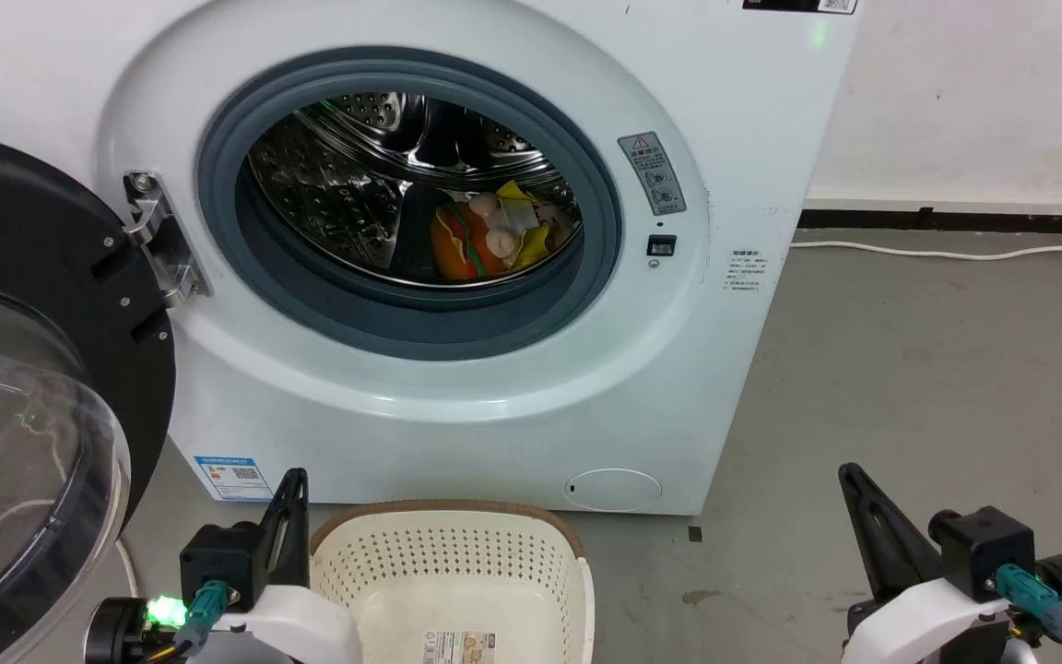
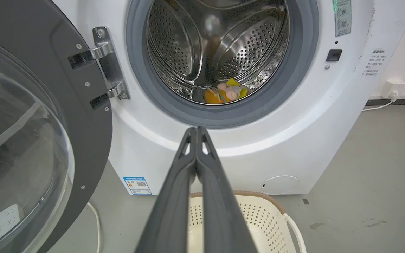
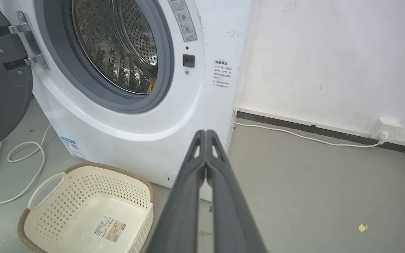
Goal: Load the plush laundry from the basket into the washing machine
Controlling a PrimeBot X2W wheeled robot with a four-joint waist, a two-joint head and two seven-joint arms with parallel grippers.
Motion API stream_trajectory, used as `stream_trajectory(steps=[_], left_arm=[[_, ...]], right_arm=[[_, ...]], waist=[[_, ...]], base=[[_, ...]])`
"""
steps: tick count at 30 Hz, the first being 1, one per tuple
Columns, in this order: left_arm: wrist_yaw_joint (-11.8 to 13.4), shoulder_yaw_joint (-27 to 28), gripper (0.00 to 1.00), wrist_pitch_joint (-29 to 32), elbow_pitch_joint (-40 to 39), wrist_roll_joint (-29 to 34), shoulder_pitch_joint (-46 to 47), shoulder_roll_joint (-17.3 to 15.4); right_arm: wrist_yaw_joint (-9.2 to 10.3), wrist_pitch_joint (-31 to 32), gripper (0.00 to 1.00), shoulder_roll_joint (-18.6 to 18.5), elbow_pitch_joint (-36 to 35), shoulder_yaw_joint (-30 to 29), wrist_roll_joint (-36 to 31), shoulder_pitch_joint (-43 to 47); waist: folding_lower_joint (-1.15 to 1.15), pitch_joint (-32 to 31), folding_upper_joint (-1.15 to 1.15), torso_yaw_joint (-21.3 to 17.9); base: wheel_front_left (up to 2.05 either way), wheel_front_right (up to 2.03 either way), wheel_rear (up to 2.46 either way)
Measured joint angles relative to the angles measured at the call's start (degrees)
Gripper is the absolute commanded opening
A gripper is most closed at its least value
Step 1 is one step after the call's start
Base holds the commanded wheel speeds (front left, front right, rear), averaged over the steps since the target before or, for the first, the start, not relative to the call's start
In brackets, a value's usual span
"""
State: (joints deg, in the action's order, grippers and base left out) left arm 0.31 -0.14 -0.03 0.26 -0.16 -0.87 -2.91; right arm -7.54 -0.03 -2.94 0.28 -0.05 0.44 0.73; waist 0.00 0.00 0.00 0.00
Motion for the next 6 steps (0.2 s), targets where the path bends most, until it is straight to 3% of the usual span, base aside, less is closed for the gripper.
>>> stream_trajectory(steps=[6], left_arm=[[0.0,0.0,0.00,0.0,0.0,0.0,0.0,0.0]], right_arm=[[0.00,0.0,0.00,0.0,0.0,0.0,0.0,0.0]], waist=[[0.00,0.0,0.00,0.0]], base=[[0.00,0.00,0.00]])
